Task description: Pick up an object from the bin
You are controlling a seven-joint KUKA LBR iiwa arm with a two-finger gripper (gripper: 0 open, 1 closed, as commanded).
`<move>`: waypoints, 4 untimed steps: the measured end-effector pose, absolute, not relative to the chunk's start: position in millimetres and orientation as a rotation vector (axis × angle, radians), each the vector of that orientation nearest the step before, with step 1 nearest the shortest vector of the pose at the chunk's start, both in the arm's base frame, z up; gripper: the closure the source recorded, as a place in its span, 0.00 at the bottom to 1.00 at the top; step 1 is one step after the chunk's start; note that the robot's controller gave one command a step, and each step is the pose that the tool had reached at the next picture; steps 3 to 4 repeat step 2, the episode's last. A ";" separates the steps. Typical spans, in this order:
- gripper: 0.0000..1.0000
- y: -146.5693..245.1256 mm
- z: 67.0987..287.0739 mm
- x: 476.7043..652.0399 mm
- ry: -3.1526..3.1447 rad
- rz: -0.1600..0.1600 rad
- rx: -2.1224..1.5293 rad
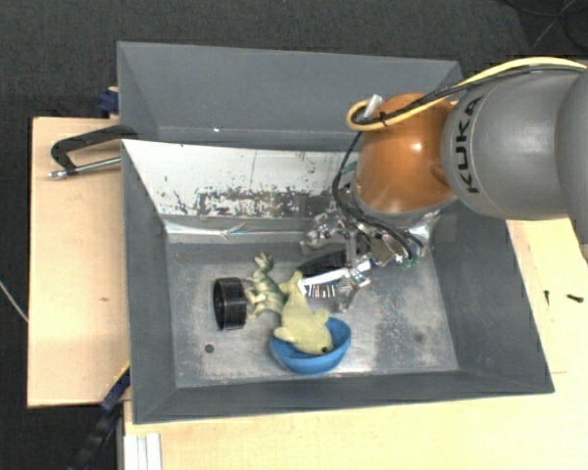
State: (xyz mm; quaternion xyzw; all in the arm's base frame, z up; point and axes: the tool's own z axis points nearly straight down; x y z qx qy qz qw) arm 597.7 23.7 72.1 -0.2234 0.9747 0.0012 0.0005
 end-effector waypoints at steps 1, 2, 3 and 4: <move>1.00 25.2 76.3 602.0 3.044 0.003 -0.695; 1.00 21.8 219.1 594.5 3.019 -0.003 -0.817; 1.00 21.8 219.1 594.5 3.019 -0.003 -0.817; 1.00 21.8 219.1 594.5 3.019 -0.003 -0.817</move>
Offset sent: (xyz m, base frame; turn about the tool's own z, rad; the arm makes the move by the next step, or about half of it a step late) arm 0.0000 0.0000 0.0000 0.0000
